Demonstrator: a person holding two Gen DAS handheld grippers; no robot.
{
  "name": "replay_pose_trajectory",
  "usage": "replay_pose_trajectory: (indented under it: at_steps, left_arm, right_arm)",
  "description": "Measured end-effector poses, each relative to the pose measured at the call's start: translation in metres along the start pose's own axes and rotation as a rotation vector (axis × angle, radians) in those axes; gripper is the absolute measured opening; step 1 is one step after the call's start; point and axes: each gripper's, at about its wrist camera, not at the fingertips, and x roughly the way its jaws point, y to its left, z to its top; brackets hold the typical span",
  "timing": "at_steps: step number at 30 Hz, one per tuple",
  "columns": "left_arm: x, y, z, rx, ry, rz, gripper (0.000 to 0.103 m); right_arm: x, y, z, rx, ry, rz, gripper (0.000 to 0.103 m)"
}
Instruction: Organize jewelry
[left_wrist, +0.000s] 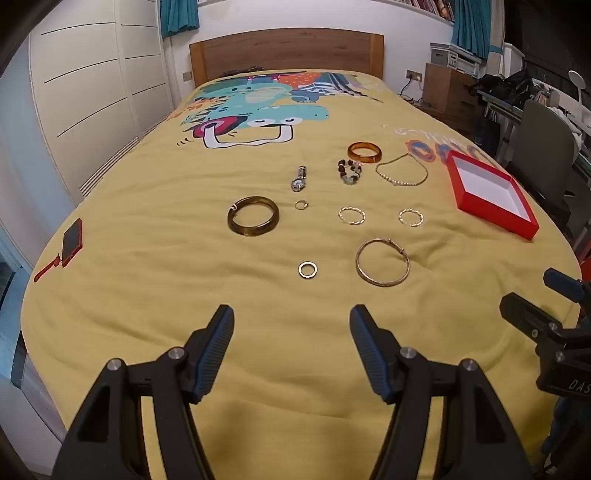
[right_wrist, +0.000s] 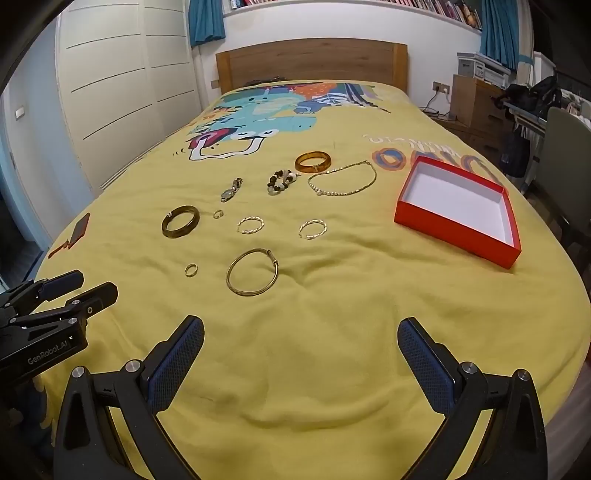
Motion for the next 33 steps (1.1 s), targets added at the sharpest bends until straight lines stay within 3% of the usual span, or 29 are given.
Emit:
replay_pose_trajectory:
  at_steps: [33]
  left_arm:
    - [0.0025,-0.0034,0.0011,0.051,0.013,0.015,0.063]
  right_arm:
    - [0.0013,0.0047,0.0007,-0.007,0.017,0.047,0.093]
